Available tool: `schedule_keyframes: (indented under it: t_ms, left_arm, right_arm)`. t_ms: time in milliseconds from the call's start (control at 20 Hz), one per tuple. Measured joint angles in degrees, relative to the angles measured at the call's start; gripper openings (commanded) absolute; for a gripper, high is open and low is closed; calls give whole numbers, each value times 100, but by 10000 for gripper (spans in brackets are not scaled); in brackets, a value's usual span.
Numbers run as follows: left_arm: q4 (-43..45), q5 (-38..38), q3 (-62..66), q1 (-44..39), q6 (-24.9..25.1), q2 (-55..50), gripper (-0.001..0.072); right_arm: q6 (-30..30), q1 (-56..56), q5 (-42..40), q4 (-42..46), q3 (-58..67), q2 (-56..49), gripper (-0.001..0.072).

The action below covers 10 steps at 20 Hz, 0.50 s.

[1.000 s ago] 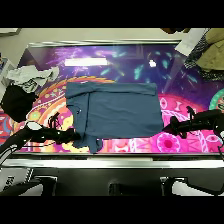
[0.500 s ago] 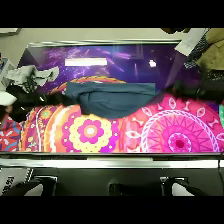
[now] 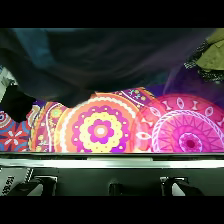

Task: Fold the clothes and pants, and hang the long-sleeved shirts on hangers.

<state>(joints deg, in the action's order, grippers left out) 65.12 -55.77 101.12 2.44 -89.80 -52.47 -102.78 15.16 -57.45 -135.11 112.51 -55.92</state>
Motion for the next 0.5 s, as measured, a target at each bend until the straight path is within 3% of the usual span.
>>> schedule_keyframes:
  t_ms: [250,500]
  left_arm:
    - [638,0,310,4,-474,730,13]
    - [960,-186,129,-17,-584,525,13]
  right_arm:
    - [739,-2,409,885,295,791,32]
    - [1335,-4,-243,1147,343,439,32]
